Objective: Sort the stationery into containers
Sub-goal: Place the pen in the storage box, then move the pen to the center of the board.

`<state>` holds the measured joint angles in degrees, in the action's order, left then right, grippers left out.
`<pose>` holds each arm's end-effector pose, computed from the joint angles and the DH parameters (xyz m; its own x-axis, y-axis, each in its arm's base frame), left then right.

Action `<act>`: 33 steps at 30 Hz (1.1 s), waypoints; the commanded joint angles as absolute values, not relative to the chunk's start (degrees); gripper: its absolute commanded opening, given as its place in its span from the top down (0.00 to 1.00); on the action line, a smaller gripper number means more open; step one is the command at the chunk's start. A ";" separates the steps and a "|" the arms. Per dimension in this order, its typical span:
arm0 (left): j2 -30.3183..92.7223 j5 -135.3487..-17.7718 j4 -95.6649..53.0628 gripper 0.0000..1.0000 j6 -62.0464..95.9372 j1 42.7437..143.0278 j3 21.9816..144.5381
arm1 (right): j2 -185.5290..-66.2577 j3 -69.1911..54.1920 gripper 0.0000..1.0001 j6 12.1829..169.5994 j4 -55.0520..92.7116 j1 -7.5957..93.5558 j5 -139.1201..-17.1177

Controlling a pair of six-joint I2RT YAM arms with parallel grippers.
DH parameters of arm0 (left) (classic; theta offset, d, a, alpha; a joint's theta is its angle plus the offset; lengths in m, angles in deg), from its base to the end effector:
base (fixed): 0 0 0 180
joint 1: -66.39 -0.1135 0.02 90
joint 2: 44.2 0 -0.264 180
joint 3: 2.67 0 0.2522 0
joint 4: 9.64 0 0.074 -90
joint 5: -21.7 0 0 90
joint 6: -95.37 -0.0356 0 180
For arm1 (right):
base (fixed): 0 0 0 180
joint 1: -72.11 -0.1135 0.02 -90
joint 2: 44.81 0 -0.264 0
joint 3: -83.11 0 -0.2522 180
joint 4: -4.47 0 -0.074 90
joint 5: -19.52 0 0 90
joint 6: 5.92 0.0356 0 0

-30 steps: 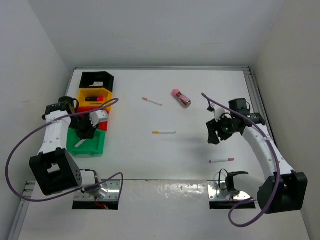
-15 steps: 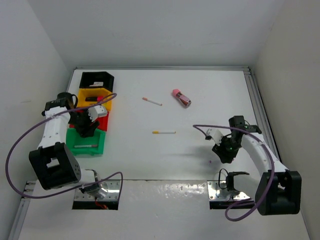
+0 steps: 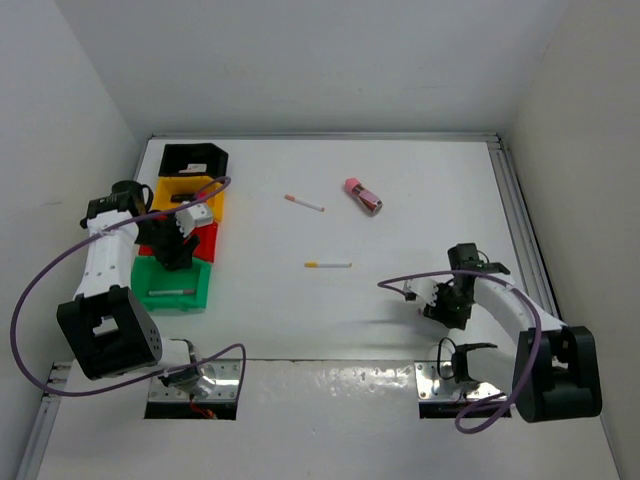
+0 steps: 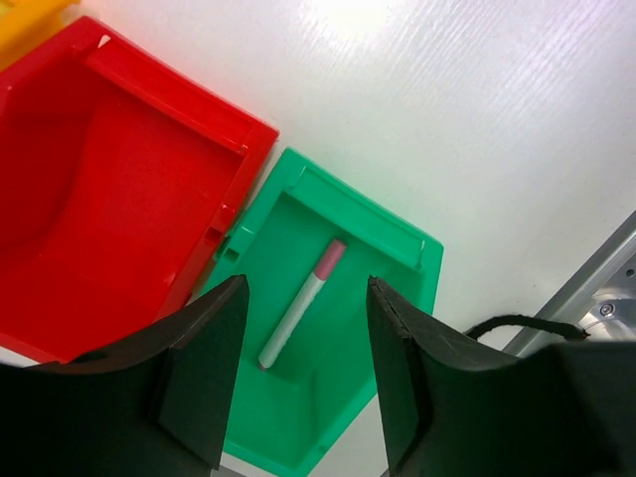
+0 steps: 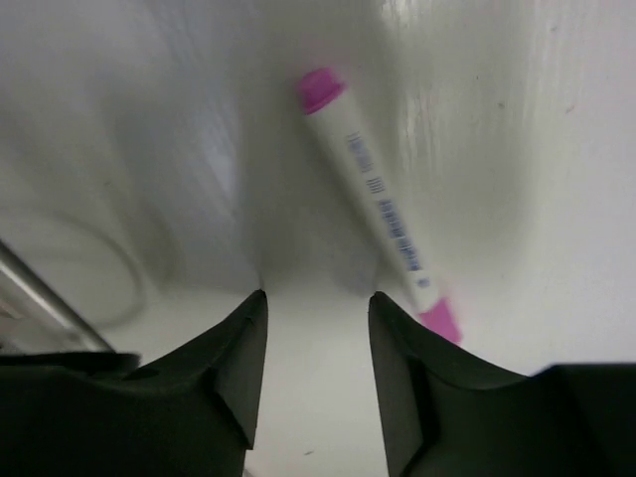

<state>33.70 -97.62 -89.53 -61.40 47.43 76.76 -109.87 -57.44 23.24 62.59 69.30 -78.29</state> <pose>0.2307 0.0608 0.2755 -0.5398 0.6617 -0.5203 0.7763 0.6303 -0.0038 0.1476 0.0121 0.1353 -0.4284 -0.8872 -0.1712 -0.8979 0.4392 -0.0296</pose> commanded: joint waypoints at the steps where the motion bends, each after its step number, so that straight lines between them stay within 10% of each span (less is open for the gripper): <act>1: 33.14 -101.08 -89.85 0.43 -61.26 46.87 78.94 | -112.75 -59.14 0.58 19.57 55.24 69.30 -79.09; 12: 33.23 -102.05 -91.34 0.44 -62.39 46.87 79.38 | -110.58 -52.57 0.69 16.76 62.08 69.03 -83.99; 19: 35.24 -107.40 -92.04 0.37 -61.52 47.14 82.36 | -114.84 -40.00 0.43 17.89 60.86 70.00 -88.93; 33: 40.52 -110.75 -95.92 0.29 -60.73 47.14 88.61 | -148.95 -11.95 0.34 11.13 68.59 71.14 -91.40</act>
<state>41.29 -108.05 -95.06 -60.76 47.43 87.01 -146.79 -15.54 14.34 65.22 70.89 -88.80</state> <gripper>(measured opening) 0.710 0.656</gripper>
